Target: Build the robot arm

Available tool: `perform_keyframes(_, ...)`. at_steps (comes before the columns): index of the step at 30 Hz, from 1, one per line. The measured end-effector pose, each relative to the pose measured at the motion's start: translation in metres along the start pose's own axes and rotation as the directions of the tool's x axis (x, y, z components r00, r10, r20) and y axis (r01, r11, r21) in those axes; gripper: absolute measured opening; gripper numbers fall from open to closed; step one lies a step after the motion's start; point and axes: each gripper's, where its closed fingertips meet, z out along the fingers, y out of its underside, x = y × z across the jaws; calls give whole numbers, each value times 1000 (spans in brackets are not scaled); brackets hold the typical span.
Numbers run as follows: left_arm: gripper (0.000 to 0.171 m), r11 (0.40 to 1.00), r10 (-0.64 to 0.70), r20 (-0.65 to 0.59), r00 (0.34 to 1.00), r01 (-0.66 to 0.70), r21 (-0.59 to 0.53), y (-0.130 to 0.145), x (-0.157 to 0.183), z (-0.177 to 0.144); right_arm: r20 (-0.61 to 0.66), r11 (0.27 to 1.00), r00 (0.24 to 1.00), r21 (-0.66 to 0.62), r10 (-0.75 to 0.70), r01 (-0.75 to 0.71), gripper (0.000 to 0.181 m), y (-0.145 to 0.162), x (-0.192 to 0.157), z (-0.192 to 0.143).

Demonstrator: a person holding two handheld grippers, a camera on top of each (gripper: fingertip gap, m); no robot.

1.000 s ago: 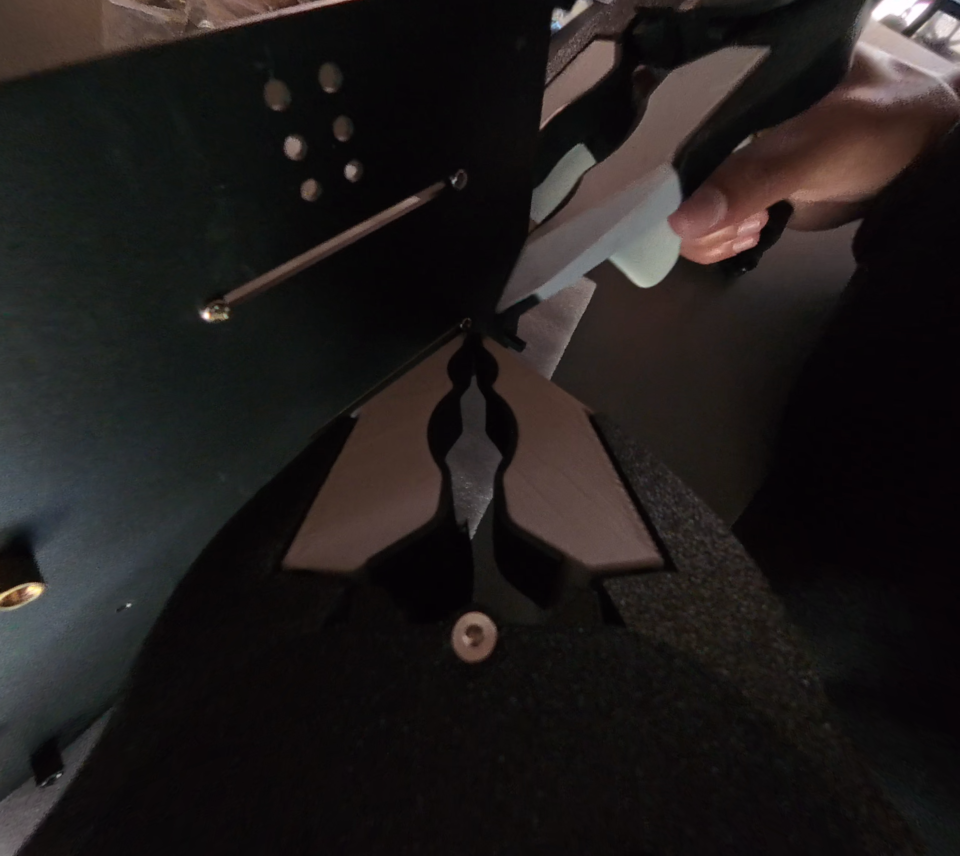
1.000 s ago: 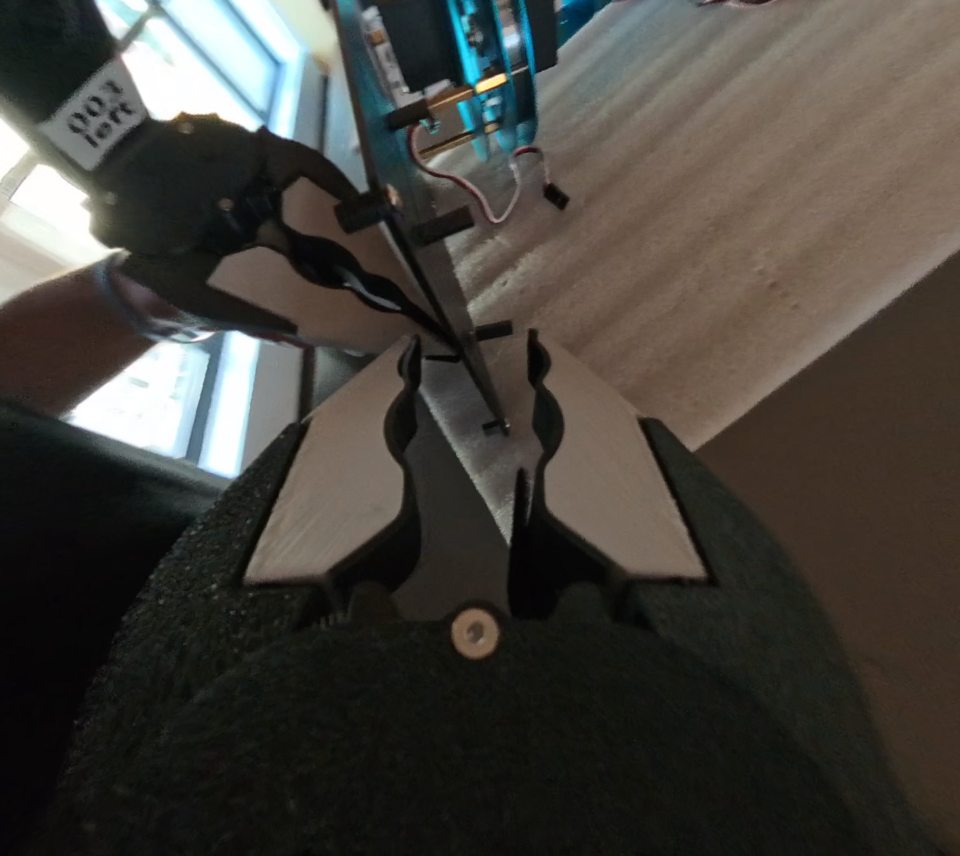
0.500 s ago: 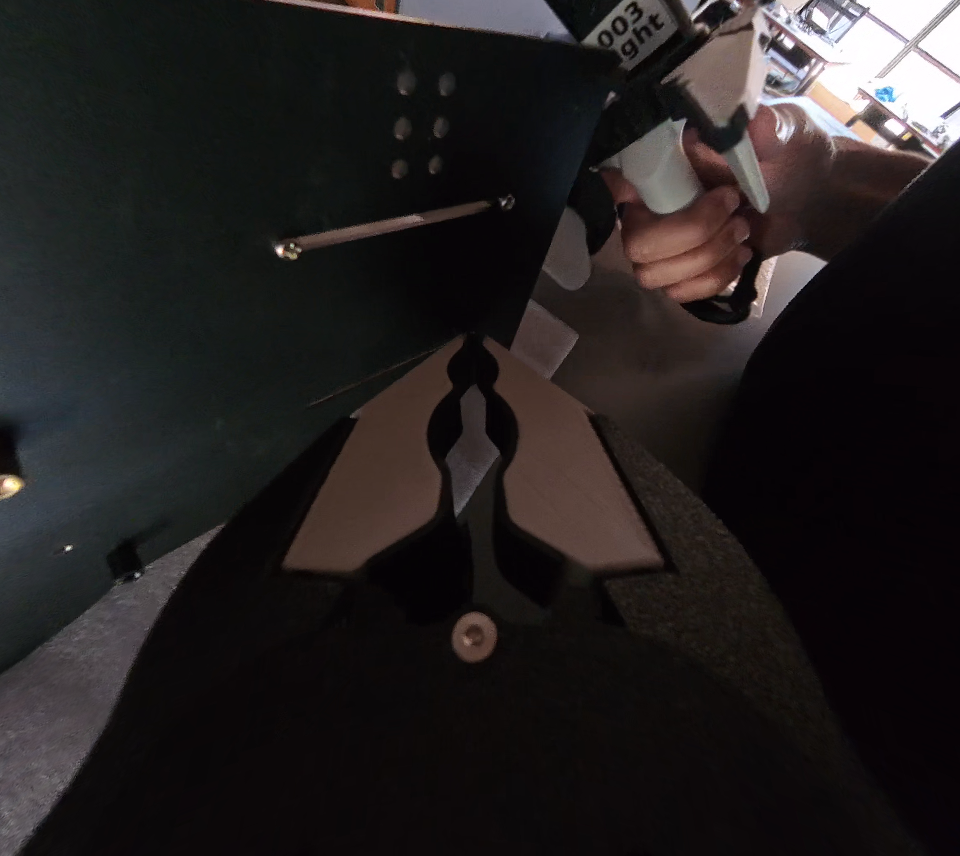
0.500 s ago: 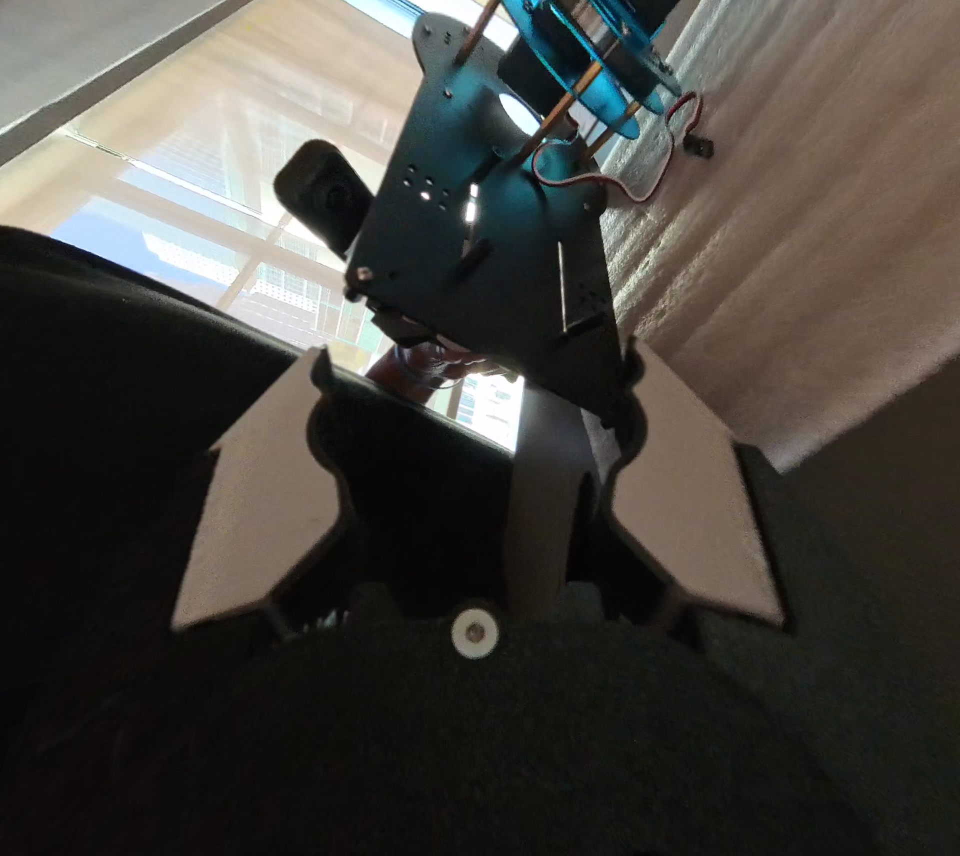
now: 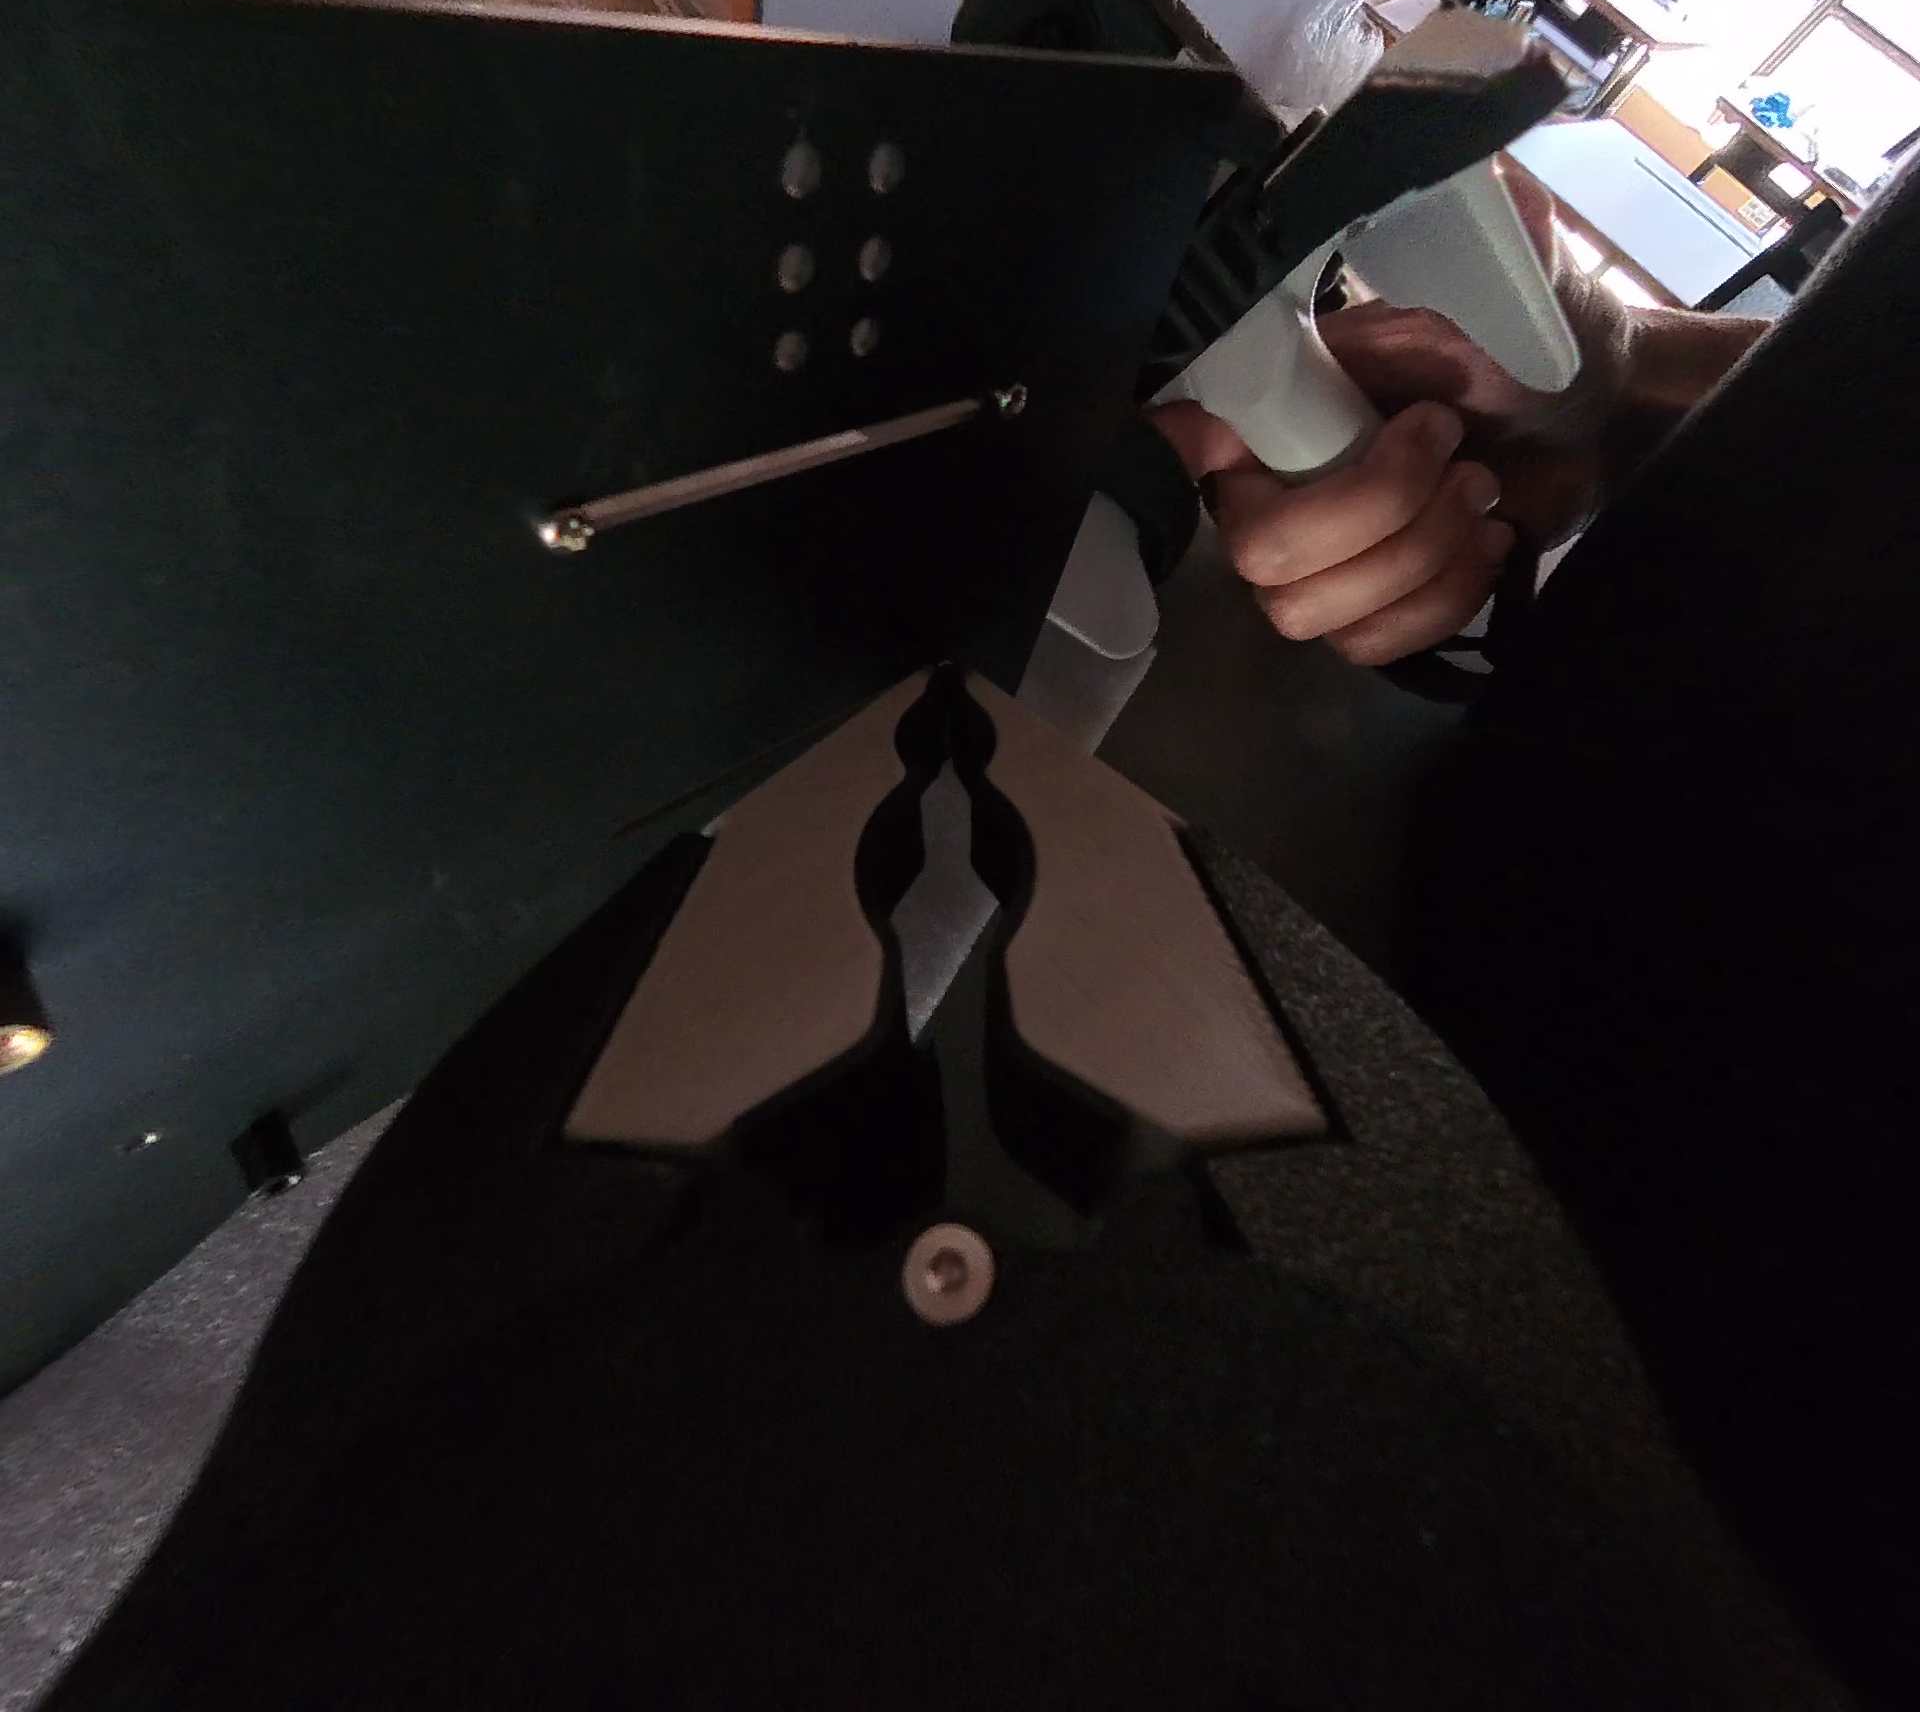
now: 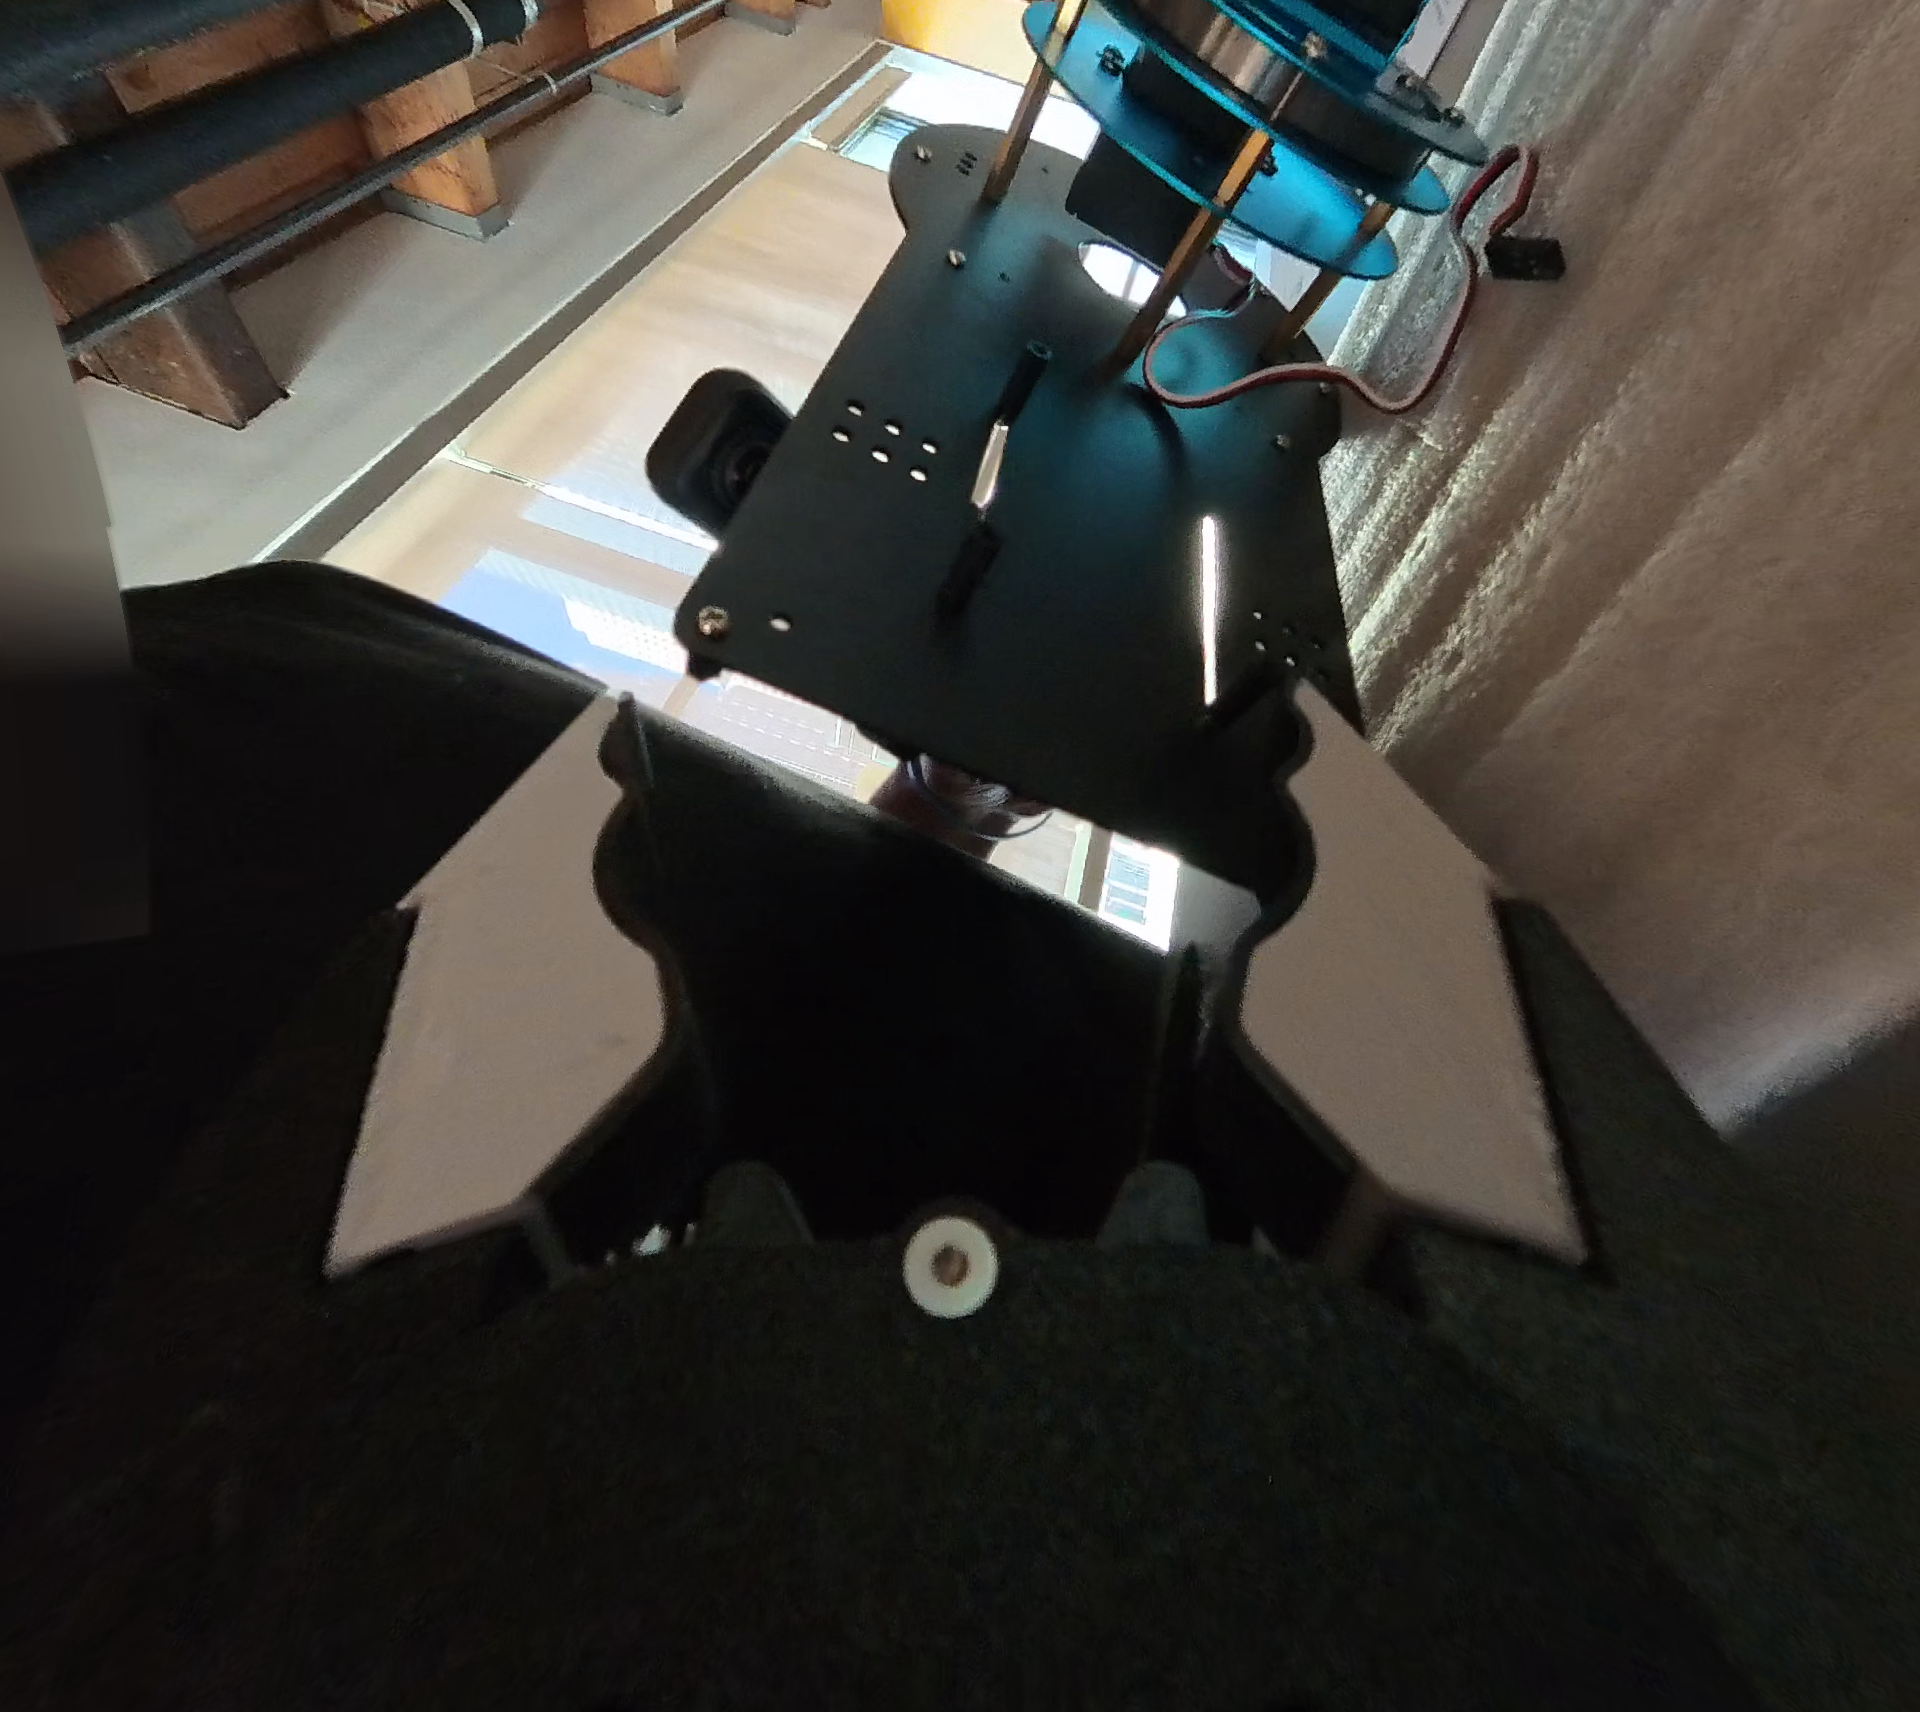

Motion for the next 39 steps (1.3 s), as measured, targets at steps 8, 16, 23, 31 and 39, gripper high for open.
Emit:
perform_keyframes(8,0,1000,3,6,1000,-3,-2,0,0,0,-39,1000,999,15,4,-4,120,2,5,-4)
perform_keyframes(16,0,1000,12,16,1000,-12,-10,1,-2,1,35,996,999,90,23,-26,97,-6,-13,-16)
perform_keyframes(23,0,999,25,8,1000,-25,-23,0,-2,2,27,997,997,10,70,-70,117,-1,2,2)
perform_keyframes(31,0,1000,21,8,1000,-20,-23,-1,-2,3,-98,1000,995,27,11,-8,112,-1,9,-16)
perform_keyframes(39,0,999,29,16,999,-29,-29,-1,-2,4,6,999,1000,28,31,-31,108,-1,-11,-10)
